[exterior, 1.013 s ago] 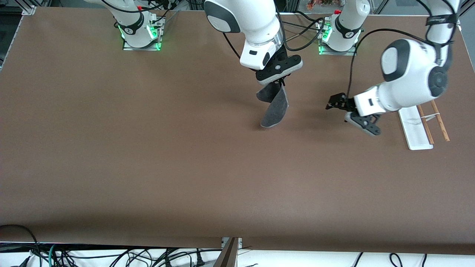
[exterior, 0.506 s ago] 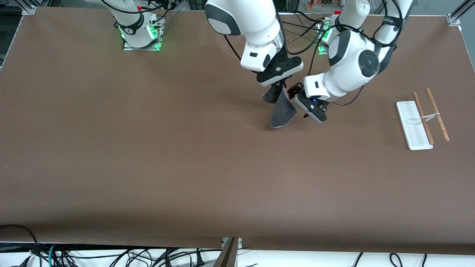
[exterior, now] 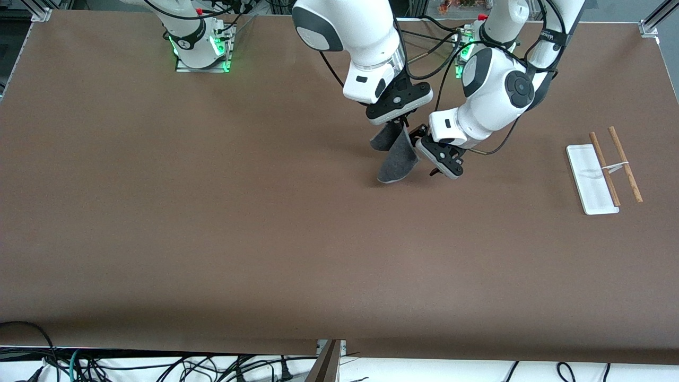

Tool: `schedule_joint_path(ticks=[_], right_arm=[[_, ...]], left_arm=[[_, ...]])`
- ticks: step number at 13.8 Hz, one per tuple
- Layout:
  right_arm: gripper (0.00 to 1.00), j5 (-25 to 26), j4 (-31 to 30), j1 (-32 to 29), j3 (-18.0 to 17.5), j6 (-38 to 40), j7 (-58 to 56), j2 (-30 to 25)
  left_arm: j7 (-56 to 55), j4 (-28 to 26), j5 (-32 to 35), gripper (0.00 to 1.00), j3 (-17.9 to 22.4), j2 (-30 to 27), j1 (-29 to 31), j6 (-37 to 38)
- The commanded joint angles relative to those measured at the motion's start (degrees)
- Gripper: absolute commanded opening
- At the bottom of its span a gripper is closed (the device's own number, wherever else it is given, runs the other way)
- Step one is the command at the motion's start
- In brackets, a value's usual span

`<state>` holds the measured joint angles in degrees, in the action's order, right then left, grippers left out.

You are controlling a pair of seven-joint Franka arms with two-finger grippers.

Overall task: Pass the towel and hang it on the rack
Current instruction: 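Grasp the hanging towel with the left gripper beside the right gripper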

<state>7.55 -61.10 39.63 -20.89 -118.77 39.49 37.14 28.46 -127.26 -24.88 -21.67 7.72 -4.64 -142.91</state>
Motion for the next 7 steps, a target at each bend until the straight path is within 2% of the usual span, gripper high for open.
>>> schedule_joint_path(ticks=[1, 2, 5, 7], right_arm=[[0.0, 0.1, 0.98, 0.01, -0.03, -0.32, -1.0, 0.39], [0.0, 0.1, 0.98, 0.01, -0.03, -0.32, -1.09, 0.39], [0.0, 0.1, 0.98, -0.07, -0.03, -0.41, -1.26, 0.39], [0.0, 0.1, 0.98, -0.07, -0.03, -0.41, -1.26, 0.39]], left_arm=[[1.6, 0.96, -0.7, 1.0, -0.03, 1.41, 0.07, -1.84], [1.6, 1.49, -0.7, 0.99, -0.04, 1.59, -0.02, -2.02], [1.69, 1.84, -0.61, 0.87, 0.05, 1.59, -0.2, -2.03], [1.78, 2.1, -0.53, 0.84, 0.05, 1.51, -0.2, -2.11]])
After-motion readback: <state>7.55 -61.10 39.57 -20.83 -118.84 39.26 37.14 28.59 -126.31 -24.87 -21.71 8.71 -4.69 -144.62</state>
